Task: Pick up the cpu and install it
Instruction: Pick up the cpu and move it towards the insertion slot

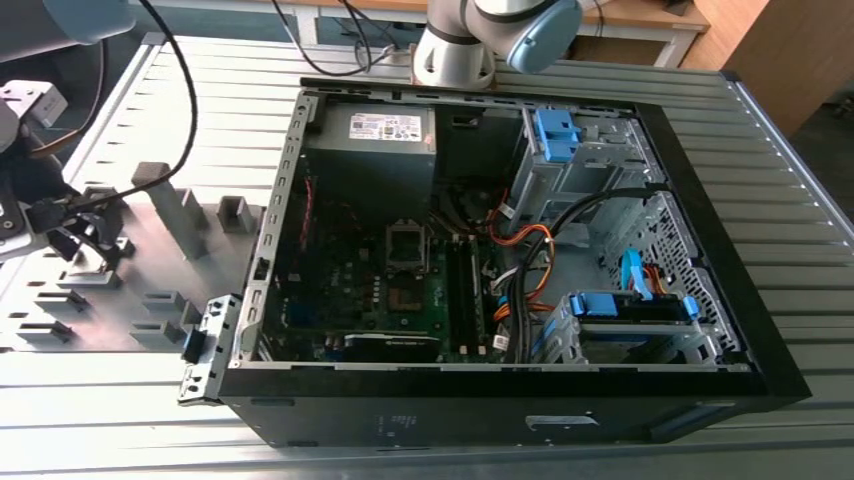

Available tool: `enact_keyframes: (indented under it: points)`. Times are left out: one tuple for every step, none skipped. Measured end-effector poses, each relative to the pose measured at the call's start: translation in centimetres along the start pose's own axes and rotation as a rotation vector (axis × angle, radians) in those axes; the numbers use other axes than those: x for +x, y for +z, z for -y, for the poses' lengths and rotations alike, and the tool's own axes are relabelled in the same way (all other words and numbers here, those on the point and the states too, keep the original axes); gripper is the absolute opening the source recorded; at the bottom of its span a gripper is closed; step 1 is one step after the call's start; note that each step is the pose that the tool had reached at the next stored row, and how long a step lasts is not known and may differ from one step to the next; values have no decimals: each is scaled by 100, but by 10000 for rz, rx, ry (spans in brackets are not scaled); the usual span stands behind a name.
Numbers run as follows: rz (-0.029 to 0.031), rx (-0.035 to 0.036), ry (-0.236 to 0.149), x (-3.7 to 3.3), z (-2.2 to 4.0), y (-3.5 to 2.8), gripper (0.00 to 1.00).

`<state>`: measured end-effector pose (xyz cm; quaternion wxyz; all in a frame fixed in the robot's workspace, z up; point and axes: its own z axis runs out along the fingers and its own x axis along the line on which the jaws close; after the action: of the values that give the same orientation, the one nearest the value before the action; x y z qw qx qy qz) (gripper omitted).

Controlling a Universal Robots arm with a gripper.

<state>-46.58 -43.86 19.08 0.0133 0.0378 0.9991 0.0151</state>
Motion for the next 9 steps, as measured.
enact_keyframes:
  points:
    - [0,1,0,8,1,5,53]
    - [1,3,0,15,2,12,53]
    - [2,11,0,24,3,22,53]
    - [3,22,3,31,3,29,53]
    - [3,27,6,34,4,34,53]
    - [4,28,6,35,5,37,53]
    - [3,30,7,36,5,39,53]
    - [4,34,12,38,5,41,53]
    - [-4,50,19,39,5,42,53]
